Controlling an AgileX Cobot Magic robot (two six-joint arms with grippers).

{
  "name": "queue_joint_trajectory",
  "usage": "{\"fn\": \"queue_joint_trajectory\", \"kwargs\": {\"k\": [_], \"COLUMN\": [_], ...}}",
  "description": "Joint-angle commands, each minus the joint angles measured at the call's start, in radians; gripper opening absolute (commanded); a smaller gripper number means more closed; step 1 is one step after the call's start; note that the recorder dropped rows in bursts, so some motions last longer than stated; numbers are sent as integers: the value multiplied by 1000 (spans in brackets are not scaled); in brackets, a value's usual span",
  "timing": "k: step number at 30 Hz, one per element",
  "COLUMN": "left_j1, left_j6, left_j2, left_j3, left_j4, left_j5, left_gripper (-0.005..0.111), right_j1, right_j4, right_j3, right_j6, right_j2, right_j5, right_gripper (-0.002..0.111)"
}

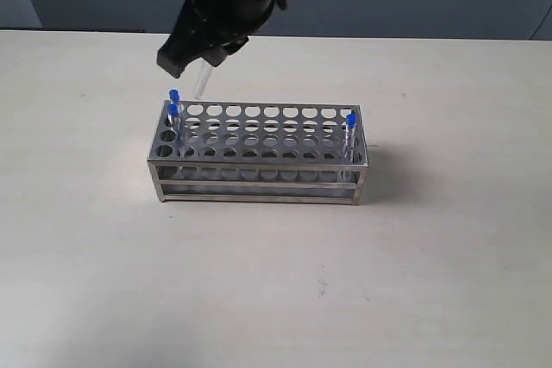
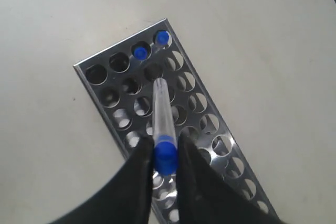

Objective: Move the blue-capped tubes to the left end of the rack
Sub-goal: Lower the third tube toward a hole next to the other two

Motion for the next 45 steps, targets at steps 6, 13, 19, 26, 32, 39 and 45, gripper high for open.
{"fn": "queue_joint_trajectory", "kwargs": {"k": [6, 13, 19, 26, 32, 39, 45], "left_j1": [-6, -6, -6, -6, -6, -6, -6], "left_j6": [1, 1, 1, 1, 1, 1, 1], "left_j2": [6, 6, 6, 6, 6, 6, 6], "left_j3": [-5, -5, -5, -5, -5, -5, -5], "left_j4": [2, 2, 2, 2, 2, 2, 2], "left_j5": [-7, -7, -7, -7, -7, -7, -7], "left_gripper": [1, 1, 1, 1, 1, 1, 1], "right_j1": [-1, -1, -1, 19, 19, 19, 21], "right_j4": [62, 79, 164, 98, 98, 98, 110], "right_j3": [-254, -267, -300, -300, -300, -300, -300], "right_j6": [-50, -56, -56, 13, 54, 125, 137], "right_j2": [207, 237, 229, 229, 229, 229, 218], "right_j5": [102, 102, 102, 102, 102, 102, 102], "right_gripper": [-1, -1, -1, -1, -1, -1, -1]}}
